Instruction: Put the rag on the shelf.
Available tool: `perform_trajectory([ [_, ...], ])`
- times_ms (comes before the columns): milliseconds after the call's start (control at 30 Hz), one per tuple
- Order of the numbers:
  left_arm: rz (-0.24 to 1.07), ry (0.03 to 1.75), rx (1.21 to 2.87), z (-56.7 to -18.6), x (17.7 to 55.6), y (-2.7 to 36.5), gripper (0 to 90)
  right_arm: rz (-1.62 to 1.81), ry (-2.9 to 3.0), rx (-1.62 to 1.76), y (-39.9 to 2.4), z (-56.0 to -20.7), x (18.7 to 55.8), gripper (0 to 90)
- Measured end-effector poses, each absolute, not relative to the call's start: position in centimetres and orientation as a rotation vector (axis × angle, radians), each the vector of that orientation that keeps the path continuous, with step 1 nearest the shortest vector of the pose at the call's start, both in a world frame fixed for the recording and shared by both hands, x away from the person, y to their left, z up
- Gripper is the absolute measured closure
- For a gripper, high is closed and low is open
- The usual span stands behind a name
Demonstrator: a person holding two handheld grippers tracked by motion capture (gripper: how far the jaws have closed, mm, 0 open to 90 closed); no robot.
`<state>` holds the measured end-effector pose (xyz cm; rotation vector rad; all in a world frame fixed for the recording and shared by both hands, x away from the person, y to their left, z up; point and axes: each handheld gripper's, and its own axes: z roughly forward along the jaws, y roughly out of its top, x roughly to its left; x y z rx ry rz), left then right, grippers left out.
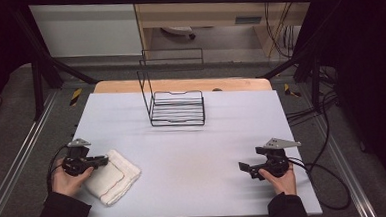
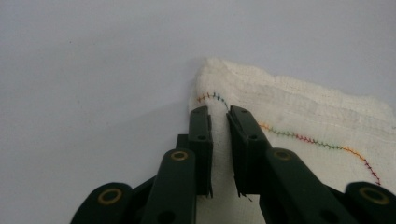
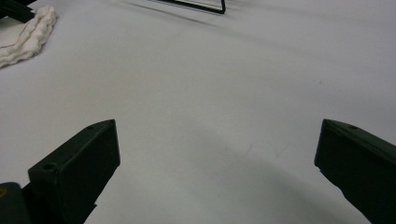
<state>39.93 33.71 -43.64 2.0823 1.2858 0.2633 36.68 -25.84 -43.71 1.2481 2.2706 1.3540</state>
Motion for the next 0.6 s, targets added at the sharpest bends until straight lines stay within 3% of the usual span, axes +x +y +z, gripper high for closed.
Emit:
perform_trajectory([
  [600, 0.387, 1.131, 2.035, -42.6, 39.8, 31.6, 82.9, 1.353, 2.272, 1.233, -25.4, -43.6, 36.8, 1.0],
])
